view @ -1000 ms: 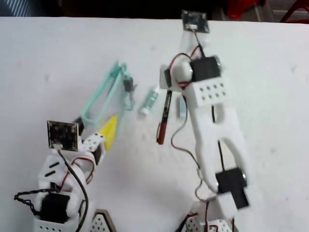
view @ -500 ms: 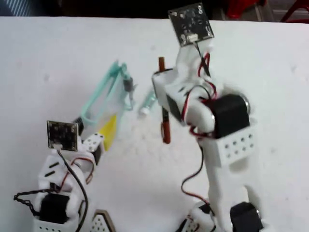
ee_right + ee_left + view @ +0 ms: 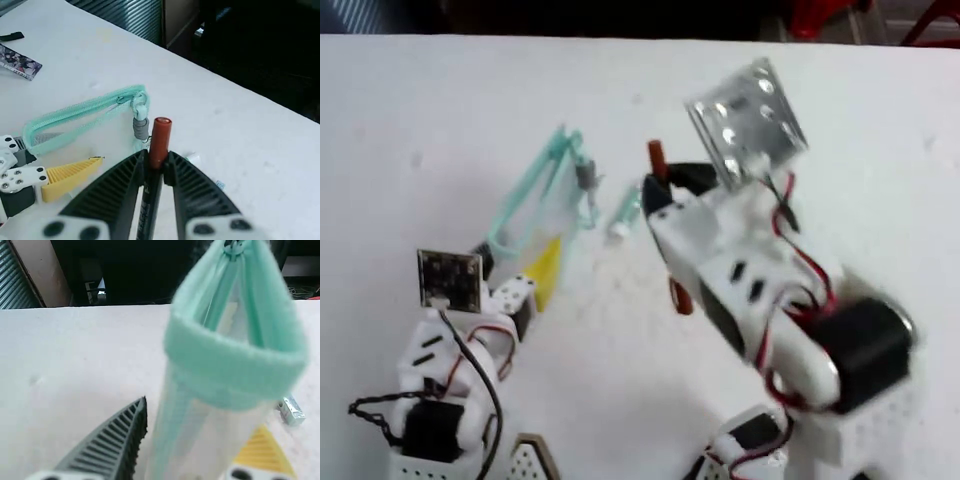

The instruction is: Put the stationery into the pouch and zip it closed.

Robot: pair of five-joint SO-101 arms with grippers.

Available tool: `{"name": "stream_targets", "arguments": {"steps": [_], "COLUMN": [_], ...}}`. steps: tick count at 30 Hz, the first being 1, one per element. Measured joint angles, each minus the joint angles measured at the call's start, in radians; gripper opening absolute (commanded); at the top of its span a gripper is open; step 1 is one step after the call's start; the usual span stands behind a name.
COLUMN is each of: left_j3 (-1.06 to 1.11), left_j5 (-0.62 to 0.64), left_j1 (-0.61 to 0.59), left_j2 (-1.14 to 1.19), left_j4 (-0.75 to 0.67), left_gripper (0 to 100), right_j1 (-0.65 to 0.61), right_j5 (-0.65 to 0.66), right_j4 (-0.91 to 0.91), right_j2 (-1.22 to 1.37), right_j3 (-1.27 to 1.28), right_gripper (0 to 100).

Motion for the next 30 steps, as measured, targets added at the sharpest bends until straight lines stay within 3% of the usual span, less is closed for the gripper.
{"name": "stream_targets", "arguments": {"steps": [5,12,21,30], "left_j3": [0.000,-0.018,-0.020,-0.020], "left_j5": [0.000,0.000,0.000,0.000], "left_j1": [0.000,0.031,0.034,0.035], "left_j2": [0.000,0.000,0.000,0.000], "left_j4": [0.000,0.091,0.092,0.092], "left_gripper": [27,30,30,30], "right_j1": [-0.060,-0.137,-0.281,-0.282], "right_j5": [0.006,0.106,0.117,-0.069], "right_j4": [-0.094,-0.465,-0.667,-0.752], "right_j2": [-0.120,-0.292,-0.250,-0.066], "right_j3": [0.209,0.503,0.416,0.226], "right_gripper": [1.6,1.6,1.6,1.6]}}
